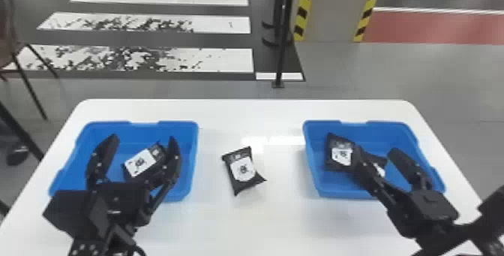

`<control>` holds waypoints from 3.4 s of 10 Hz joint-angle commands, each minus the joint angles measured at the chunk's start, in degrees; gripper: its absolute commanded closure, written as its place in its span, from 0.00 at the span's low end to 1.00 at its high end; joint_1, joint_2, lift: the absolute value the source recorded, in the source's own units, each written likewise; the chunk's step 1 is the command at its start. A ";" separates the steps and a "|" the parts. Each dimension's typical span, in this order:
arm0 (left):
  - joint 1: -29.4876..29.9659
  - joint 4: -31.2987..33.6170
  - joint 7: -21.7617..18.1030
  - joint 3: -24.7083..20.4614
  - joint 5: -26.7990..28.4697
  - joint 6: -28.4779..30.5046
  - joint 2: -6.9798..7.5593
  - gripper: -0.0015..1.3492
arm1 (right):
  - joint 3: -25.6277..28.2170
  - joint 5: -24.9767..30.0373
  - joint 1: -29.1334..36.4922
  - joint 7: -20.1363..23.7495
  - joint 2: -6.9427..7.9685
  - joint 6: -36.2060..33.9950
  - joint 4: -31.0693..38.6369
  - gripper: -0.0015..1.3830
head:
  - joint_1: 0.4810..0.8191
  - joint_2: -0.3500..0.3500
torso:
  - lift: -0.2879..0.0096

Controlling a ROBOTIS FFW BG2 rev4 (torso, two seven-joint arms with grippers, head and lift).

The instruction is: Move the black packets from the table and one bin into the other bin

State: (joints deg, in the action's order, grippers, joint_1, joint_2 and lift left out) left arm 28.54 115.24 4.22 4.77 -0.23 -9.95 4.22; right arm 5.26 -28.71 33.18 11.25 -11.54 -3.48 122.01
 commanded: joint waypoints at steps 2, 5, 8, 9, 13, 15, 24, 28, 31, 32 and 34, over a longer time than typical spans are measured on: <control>0.00 0.00 0.00 0.02 0.00 -0.04 0.00 0.10 | 0.00 -0.31 0.00 -0.09 0.03 -0.17 -0.16 0.19 | 0.63 0.43 | 0.60; -0.28 0.00 0.00 0.02 -0.11 -0.18 0.00 0.10 | 0.00 -0.31 0.00 0.00 0.03 -0.17 0.12 0.19 | 0.63 0.43 | 0.60; -0.42 0.00 0.00 0.02 -0.11 -0.18 0.00 0.10 | -0.11 1.63 -1.26 0.09 -0.15 -0.60 0.26 0.19 | 0.63 0.43 | 0.60; -0.42 0.00 0.00 0.02 -0.11 -0.18 0.00 0.10 | -1.49 1.63 -3.09 0.97 -0.85 -2.00 -0.16 0.19 | 0.63 0.44 | 0.60; -0.56 0.00 0.00 0.37 -0.34 -0.04 0.18 0.10 | -5.48 4.37 -14.48 5.98 -2.17 -5.52 -6.06 0.18 | 0.63 0.50 | 0.60; -0.70 0.00 -0.09 0.82 -1.14 1.09 0.26 0.10 | -9.25 4.15 -22.78 9.58 -2.87 -12.83 -12.25 0.18 | 0.63 0.55 | 0.60; -0.84 0.00 -0.70 1.51 -2.51 5.73 0.53 0.10 | -33.36 15.80 -48.66 15.47 -5.51 -30.55 -32.92 0.13 | 0.63 0.75 | 0.60; -1.41 0.00 -0.70 1.97 -2.97 6.99 0.44 0.10 | -38.96 15.91 -54.84 16.88 -5.42 -33.92 -40.10 0.10 | 0.63 0.77 | 0.60; -2.11 -0.14 -0.70 2.54 -3.08 7.70 0.44 0.10 | -41.25 15.34 -56.95 17.23 -5.33 -31.95 -44.74 0.07 | 0.63 0.75 | 0.60; -2.53 -0.56 -0.70 2.99 -3.08 7.84 0.44 0.10 | -41.93 14.66 -57.51 17.31 -5.25 -30.55 -46.99 0.06 | 0.63 0.75 | 0.60; -2.81 -0.84 -0.70 2.99 -3.31 7.98 0.26 0.10 | -42.73 13.29 -58.22 17.58 -5.25 -30.13 -50.22 0.06 | 0.63 0.73 | 0.60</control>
State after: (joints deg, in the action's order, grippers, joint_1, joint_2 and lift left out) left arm 25.76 114.51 3.51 7.82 -3.45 -1.99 4.57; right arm -37.25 -15.28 -24.91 28.82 -16.79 -33.65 72.45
